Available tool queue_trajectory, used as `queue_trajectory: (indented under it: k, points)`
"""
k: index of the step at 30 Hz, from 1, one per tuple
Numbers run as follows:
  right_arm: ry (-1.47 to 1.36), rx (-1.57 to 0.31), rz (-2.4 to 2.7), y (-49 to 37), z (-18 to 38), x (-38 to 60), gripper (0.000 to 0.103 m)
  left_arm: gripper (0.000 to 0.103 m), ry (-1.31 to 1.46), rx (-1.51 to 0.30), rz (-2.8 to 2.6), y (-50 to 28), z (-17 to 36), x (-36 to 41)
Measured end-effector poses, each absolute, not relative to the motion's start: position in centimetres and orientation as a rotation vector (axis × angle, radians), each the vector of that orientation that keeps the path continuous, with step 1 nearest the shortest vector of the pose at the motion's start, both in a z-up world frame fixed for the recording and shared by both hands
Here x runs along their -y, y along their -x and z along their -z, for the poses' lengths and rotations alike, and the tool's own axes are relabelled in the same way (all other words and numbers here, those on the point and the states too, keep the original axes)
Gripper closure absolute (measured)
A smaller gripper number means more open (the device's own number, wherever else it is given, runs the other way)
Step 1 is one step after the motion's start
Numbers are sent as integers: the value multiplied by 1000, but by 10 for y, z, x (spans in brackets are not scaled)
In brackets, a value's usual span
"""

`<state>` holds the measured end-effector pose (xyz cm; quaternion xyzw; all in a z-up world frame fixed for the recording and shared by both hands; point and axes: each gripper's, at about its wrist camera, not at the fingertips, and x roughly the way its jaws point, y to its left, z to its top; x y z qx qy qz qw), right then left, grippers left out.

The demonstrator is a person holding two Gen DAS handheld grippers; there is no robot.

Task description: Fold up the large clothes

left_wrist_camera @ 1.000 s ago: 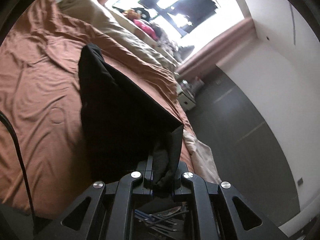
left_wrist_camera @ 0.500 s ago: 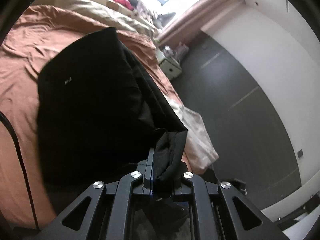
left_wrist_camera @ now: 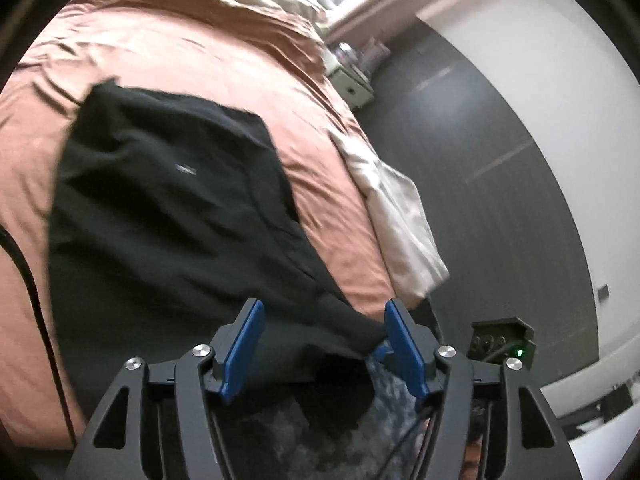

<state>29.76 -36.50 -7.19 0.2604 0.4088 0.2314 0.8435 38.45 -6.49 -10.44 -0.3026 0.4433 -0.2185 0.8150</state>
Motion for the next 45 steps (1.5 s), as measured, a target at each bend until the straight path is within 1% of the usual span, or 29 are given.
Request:
queue_trajectory:
  k: [1, 5, 8, 15, 16, 17, 18, 19, 20, 22, 25, 28, 32, 38, 39, 40, 41, 42, 43, 44, 45]
  points:
    - [-554, -860, -505, -300, 70, 362, 34, 38, 644, -937, 443, -381, 103, 60]
    - [-574, -850, -546, -311, 70, 350, 33, 38, 612, -928, 310, -371, 112, 23]
    - [-574, -848, -568, -319, 68, 338, 25, 38, 620, -954, 218, -357, 133, -7]
    - [-513, -901, -488, -341, 80, 307, 25, 38, 653, -1051, 120, -341, 179, -33]
    - [-508, -907, -468, -342, 81, 307, 32, 38, 645, -1061, 121, -340, 183, -31]
    - [-512, -906, -463, -342, 85, 309, 43, 38, 637, -1069, 122, -340, 186, -28]
    - [-515, -912, -466, -342, 86, 309, 68, 38, 630, -1080, 125, -340, 190, -24]
    - [-516, -923, -462, -342, 89, 311, 82, 38, 628, -1090, 134, -340, 191, -20]
    - [-523, -926, -465, -342, 93, 313, 83, 38, 626, -1100, 146, -340, 194, -16]
    - [-521, -917, -479, -339, 96, 315, 90, 38, 617, -1106, 164, -341, 193, -10]
    - [-520, -895, -482, -331, 99, 321, 93, 38, 572, -1104, 170, -342, 186, 0]
    - [-546, -884, -486, -326, 105, 333, 94, 38, 545, -1103, 185, -347, 180, 8]
    - [-571, -887, -472, -315, 116, 348, 94, 38, 504, -1101, 202, -346, 178, 18]
    - [-591, -940, -431, -316, 148, 354, 94, 38, 426, -1117, 205, -346, 189, 26]
    - [-589, -945, -433, -316, 146, 353, 93, 38, 427, -1117, 207, -347, 189, 25]
    - [-580, -947, -432, -316, 143, 353, 91, 38, 433, -1118, 210, -348, 188, 23]
    - [-573, -949, -438, -316, 137, 352, 87, 38, 442, -1116, 212, -349, 187, 19]
    - [-558, -950, -436, -317, 132, 352, 81, 38, 452, -1111, 210, -350, 186, 16]
    - [-535, -948, -427, -317, 126, 353, 68, 38, 465, -1103, 208, -351, 184, 11]
    - [-511, -938, -418, -319, 118, 354, 59, 38, 480, -1096, 206, -353, 183, 6]
    - [-507, -926, -419, -320, 114, 356, 42, 37, 491, -1092, 203, -355, 182, 2]
